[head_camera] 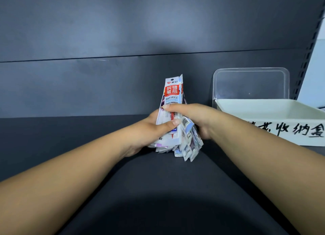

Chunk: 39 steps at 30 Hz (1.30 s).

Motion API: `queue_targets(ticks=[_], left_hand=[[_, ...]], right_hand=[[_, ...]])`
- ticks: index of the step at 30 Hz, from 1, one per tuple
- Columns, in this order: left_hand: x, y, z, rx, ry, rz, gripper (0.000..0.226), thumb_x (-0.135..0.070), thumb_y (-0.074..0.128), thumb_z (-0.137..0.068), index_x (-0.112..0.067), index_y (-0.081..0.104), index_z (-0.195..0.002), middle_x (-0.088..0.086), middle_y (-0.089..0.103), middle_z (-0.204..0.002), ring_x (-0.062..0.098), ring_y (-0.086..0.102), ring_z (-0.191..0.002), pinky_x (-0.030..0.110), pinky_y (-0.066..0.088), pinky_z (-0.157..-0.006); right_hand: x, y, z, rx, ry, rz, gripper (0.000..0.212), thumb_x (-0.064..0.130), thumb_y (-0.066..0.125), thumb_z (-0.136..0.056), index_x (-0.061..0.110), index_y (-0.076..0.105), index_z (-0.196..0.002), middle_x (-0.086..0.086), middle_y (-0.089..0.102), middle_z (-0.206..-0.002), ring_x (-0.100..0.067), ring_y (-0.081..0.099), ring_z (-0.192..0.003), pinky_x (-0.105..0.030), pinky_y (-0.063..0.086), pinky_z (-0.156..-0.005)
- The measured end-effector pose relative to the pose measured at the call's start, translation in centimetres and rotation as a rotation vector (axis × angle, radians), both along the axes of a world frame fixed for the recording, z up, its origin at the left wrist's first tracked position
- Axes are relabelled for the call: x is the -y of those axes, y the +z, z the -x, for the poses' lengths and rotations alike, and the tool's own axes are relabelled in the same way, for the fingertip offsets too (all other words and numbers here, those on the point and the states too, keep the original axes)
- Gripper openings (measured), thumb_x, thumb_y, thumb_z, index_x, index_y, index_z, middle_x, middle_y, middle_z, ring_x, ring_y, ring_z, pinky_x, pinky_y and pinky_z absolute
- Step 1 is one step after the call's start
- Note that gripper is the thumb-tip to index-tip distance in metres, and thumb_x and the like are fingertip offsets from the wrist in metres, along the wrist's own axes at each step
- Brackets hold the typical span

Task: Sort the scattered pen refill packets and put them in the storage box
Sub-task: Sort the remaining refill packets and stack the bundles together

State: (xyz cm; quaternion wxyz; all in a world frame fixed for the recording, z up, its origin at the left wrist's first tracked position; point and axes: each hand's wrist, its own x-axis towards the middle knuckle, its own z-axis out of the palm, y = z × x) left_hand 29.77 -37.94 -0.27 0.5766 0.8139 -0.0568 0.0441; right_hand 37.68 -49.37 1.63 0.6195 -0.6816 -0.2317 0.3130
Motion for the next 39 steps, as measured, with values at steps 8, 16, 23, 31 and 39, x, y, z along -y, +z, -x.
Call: queue_targets(ticks=[8,16,23,31,39], left_hand=[[0.3,-0.5,0.1,0.047,-0.029,0.113,0.044,-0.029,0.052,-0.089,-0.034,0.039,-0.131,-0.009,0.062,-0.124,0.007,0.061,-0.109,0.027,0.051,-0.091],[0.1,-0.9,-0.6,0.154,0.06,0.176,0.067,-0.034,0.077,-0.066,-0.041,0.045,-0.125,-0.001,0.054,-0.132,0.019,0.058,-0.116,0.045,0.052,-0.091],[-0.7,0.0,-0.2,-0.079,0.105,0.555,0.064,-0.037,0.07,-0.065,-0.007,0.057,-0.12,0.012,0.071,-0.107,0.026,0.07,-0.092,0.038,0.059,-0.072],[-1.5,1.0,0.7,0.064,-0.052,0.222,0.027,-0.021,0.059,-0.075,-0.027,0.06,-0.101,-0.007,0.075,-0.093,0.012,0.071,-0.083,0.024,0.056,-0.066],[-1.7,2.1,1.3,0.258,-0.071,0.163,0.063,-0.002,0.074,-0.065,-0.026,0.048,-0.118,-0.01,0.072,-0.105,0.01,0.068,-0.096,0.021,0.054,-0.07]], right_hand=[[0.9,-0.9,0.0,-0.202,0.111,-0.188,0.025,0.031,0.054,-0.088,0.009,0.064,-0.096,-0.011,0.072,-0.07,-0.023,0.069,-0.056,-0.034,0.055,-0.045],[0.7,-1.4,-0.2,-0.155,0.101,-0.321,0.022,0.021,0.054,-0.086,0.013,0.063,-0.105,-0.01,0.071,-0.079,-0.022,0.069,-0.057,-0.035,0.057,-0.049],[0.4,-1.9,-0.4,-0.034,0.062,-0.389,0.042,0.018,0.065,-0.067,0.011,0.062,-0.108,-0.012,0.071,-0.093,-0.022,0.071,-0.073,-0.033,0.059,-0.063],[1.5,-0.5,0.3,0.229,0.011,-0.41,0.037,0.026,0.068,-0.057,0.022,0.064,-0.093,0.002,0.075,-0.082,-0.014,0.072,-0.073,-0.028,0.059,-0.066],[1.3,0.5,1.1,0.386,-0.017,-0.352,0.069,0.022,0.079,-0.058,0.02,0.048,-0.119,-0.002,0.069,-0.11,-0.018,0.067,-0.1,-0.04,0.053,-0.088]])
